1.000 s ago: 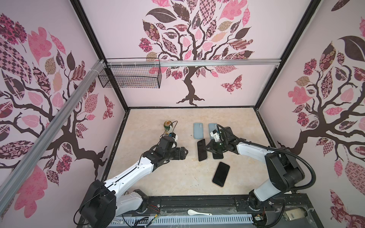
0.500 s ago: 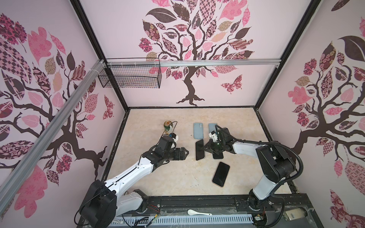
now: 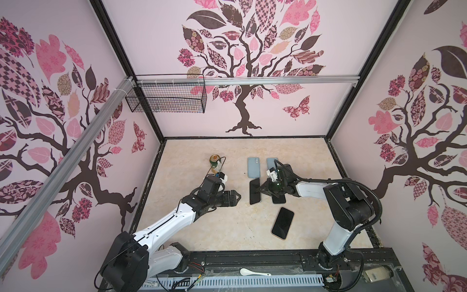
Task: Take the phone out of the phone case
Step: Place the phone at the center of the table.
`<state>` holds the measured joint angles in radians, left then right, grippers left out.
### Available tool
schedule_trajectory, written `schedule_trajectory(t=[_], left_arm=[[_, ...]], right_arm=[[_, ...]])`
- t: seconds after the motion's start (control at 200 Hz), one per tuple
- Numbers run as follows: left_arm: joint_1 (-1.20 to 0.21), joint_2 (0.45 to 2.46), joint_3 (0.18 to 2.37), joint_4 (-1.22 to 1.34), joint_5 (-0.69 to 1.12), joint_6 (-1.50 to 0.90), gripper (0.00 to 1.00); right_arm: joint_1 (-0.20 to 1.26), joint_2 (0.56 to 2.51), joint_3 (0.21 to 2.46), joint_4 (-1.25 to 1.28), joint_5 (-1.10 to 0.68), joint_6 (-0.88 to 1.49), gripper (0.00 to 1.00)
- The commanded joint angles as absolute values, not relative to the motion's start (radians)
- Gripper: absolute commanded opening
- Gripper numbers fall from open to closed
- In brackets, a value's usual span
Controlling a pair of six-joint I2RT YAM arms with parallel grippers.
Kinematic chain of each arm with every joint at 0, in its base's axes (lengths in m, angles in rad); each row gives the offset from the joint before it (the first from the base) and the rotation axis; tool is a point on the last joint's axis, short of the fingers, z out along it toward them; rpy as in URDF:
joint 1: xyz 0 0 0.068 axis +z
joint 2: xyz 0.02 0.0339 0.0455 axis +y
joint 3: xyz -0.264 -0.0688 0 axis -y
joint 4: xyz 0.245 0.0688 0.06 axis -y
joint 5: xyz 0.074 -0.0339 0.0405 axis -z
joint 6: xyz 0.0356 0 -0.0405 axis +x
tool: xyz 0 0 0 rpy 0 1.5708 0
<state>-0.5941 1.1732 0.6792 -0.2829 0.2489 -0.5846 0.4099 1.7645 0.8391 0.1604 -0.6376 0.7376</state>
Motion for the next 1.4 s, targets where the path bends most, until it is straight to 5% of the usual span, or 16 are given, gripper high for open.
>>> schedule_trajectory(t=[0.0,0.535,0.92,1.395], left_arm=[[-0.592,1.181,0.666,-0.266,0.260,-0.588,0.81],[-0.593,1.203,0.663,-0.259,0.282,-0.591,0.80],[-0.602,1.213,0.643,-0.250,0.277,-0.580,0.80],[-0.932,1.235,0.641,-0.117,0.057,-0.569,0.81]], right_arm=[[0.408,1.786,0.847,0.170,-0.633,0.726,0.07],[0.405,1.778,0.865,0.102,-0.563,0.683,0.29],[0.399,1.744,0.906,-0.023,-0.451,0.618,0.34],[0.477,1.354,0.745,-0.320,-0.049,0.668,0.48]])
